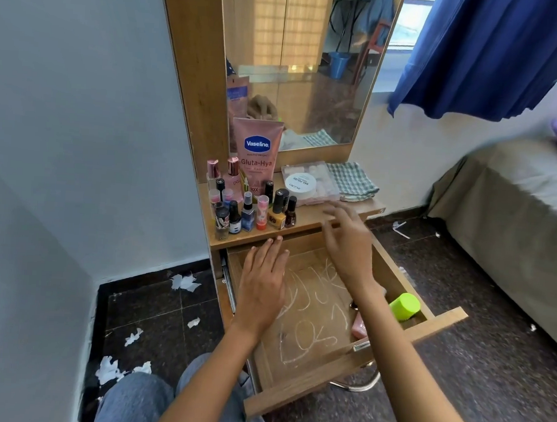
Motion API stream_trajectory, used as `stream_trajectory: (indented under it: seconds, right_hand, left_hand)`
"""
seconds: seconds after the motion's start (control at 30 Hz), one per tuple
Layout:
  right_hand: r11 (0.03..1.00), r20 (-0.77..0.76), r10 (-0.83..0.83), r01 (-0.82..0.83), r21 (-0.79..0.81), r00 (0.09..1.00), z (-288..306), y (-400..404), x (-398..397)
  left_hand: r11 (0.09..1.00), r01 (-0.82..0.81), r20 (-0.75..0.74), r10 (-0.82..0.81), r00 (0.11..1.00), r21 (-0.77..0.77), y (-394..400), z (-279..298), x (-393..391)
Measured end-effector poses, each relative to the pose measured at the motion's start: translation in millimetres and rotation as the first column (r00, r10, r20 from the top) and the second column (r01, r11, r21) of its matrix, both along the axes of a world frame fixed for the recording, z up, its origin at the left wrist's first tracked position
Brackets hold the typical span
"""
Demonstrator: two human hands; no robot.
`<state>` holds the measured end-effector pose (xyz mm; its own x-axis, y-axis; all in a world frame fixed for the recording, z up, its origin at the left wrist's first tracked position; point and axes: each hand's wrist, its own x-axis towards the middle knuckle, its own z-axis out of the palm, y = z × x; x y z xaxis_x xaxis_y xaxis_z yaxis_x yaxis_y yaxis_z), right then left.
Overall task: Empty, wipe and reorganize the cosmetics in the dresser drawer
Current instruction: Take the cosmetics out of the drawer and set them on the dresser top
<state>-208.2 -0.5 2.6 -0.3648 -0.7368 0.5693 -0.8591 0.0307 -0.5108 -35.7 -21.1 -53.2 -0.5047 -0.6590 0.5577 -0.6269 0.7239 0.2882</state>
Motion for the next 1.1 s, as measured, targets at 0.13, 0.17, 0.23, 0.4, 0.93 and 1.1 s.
stream_trajectory:
  seconds: [0.13, 0.17, 0.23, 0.4, 0.93, 1.1]
  right_hand:
    - [0.997, 0.028, -0.058, 0.056, 0.058, 0.998, -26, 59, 3]
    - [0.995, 0.049, -0.077, 0.073, 0.070, 0.996, -30, 69, 2]
    - [0.991, 0.107, -0.124, 0.119, 0.055, 0.987, -30, 78, -1]
    - [0.947, 0.299, -0.298, 0.320, -0.028, 0.907, -26, 76, -2]
    - [0.929, 0.402, -0.332, 0.369, -0.016, 0.853, -30, 76, -5]
    - [0.959, 0.399, -0.260, 0.283, 0.001, 0.879, -35, 75, -6]
  left_hand:
    - [0.998, 0.060, 0.046, -0.059, 0.997, -0.017, 1, -4, -2]
    - [0.996, 0.089, 0.083, -0.087, 0.993, -0.021, 2, -5, -3]
    - [0.984, 0.179, 0.153, -0.180, 0.972, 0.016, 5, -2, -8]
    - [0.891, 0.367, 0.186, -0.421, 0.888, 0.267, 25, -2, -49]
    - [0.763, 0.250, -0.069, -0.261, 0.963, 0.596, 28, -29, -119]
    - [0.800, 0.158, -0.235, -0.023, 0.972, 0.578, 14, -3, -85]
